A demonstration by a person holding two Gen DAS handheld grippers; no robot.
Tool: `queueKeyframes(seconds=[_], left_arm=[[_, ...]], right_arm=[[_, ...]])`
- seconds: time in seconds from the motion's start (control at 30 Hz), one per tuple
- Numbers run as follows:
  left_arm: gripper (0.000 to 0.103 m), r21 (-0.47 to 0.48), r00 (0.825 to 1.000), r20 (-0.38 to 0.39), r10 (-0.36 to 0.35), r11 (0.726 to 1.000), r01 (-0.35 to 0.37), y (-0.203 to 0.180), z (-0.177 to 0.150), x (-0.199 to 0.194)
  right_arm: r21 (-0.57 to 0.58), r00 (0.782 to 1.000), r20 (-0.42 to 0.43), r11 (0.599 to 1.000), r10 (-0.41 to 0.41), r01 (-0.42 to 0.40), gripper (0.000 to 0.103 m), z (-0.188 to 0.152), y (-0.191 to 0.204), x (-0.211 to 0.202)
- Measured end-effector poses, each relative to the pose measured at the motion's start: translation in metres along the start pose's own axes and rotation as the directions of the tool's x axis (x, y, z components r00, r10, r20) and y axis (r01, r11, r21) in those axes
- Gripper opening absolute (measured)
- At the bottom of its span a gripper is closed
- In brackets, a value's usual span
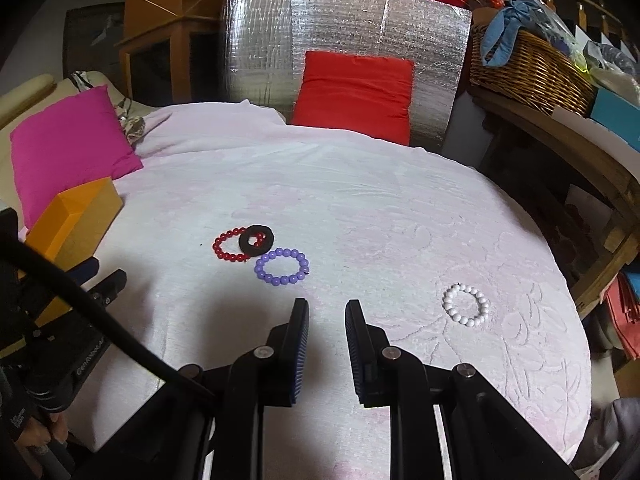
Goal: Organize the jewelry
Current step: 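Move both open tools back over the remaining bracelets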
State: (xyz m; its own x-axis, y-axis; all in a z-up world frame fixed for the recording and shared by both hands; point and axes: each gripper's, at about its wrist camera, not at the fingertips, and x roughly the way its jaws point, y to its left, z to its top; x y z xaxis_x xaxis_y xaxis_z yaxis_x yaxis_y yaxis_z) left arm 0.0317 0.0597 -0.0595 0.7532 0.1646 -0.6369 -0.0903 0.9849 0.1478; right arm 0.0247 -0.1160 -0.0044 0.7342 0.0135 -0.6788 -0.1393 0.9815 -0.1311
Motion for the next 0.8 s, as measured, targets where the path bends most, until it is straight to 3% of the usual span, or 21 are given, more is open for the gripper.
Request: queueKeyframes(seconds=[0.53, 0.8], left_arm=[[0.035, 0.019, 1.000, -0.008, -0.021, 1.000, 0.021, -0.012, 0.001, 0.001], [0.035, 0.034, 0.999, -0.010, -0.035, 0.999, 0.035, -0.023, 0.001, 0.004]], right_arm=[[0.005, 1.000, -0.007, 1.000, -0.015, 0.015, 0.023, -0.003, -0.009, 0.001], [0.006, 0.999, -0.005, 0.999, -0.033, 0.033, 0.028, -0.006, -0.018, 0.001]])
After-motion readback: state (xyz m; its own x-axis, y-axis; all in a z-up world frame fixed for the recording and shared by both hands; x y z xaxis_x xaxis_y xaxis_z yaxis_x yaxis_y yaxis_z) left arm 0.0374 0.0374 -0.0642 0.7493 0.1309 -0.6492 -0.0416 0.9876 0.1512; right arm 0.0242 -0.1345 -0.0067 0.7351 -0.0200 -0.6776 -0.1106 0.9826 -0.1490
